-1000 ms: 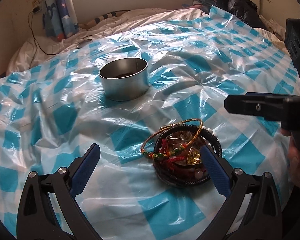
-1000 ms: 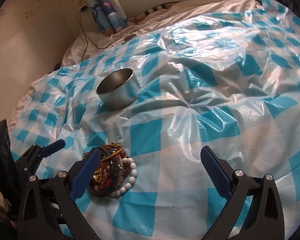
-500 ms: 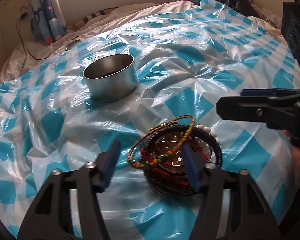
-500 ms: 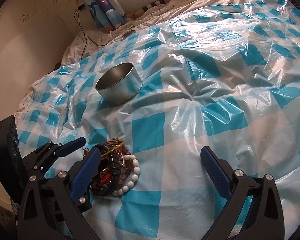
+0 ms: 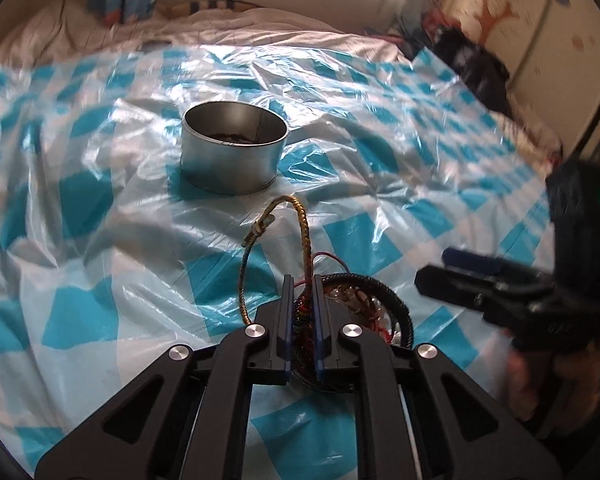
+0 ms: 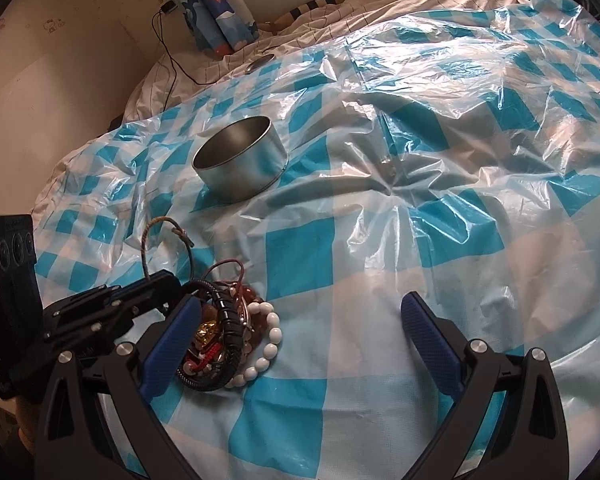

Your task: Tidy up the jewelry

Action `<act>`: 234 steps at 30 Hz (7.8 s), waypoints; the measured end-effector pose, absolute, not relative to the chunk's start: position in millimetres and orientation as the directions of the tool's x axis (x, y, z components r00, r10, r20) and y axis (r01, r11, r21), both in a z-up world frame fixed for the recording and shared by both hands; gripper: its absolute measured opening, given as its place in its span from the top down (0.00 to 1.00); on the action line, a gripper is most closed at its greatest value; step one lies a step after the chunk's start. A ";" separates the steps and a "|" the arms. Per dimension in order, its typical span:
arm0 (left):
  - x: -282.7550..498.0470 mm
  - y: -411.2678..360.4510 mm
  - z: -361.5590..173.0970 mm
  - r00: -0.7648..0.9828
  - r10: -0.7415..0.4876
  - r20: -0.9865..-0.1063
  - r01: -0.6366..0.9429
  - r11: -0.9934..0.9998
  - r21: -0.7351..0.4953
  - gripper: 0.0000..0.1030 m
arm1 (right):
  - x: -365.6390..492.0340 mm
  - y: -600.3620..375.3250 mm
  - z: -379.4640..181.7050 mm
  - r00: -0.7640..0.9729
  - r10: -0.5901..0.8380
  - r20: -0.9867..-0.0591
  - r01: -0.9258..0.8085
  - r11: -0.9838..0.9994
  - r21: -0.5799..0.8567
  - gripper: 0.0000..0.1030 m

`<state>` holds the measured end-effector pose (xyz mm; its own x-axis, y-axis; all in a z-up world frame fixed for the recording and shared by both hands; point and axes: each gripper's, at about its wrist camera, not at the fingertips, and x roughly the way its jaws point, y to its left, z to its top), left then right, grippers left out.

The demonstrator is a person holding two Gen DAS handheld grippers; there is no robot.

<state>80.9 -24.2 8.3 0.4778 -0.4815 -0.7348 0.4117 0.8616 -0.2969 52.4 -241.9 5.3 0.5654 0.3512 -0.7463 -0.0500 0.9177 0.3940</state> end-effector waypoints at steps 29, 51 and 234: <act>97.1 27.0 12.6 0.531 -0.502 -0.683 0.224 0.860 -0.458 0.94 | 139.9 -227.8 -27.0 0.176 0.850 -0.496 -0.095 0.516 0.851 0.32; 94.9 29.4 18.7 0.556 -0.515 -0.652 0.238 0.851 -0.468 0.94 | 125.5 -234.3 -0.5 0.267 0.911 -0.316 -0.220 0.377 0.900 0.96; 25.0 -6.7 27.7 0.260 -0.670 -0.695 0.641 0.658 -0.395 0.50 | 68.2 -187.7 -5.5 0.032 0.948 -0.316 -0.143 0.317 0.937 0.23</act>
<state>25.0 -6.7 27.7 0.2596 -0.6702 -0.6953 0.6411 0.6580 -0.3949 68.2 -187.7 -5.5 0.0324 0.9482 -0.3161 -0.1426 0.3174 0.9375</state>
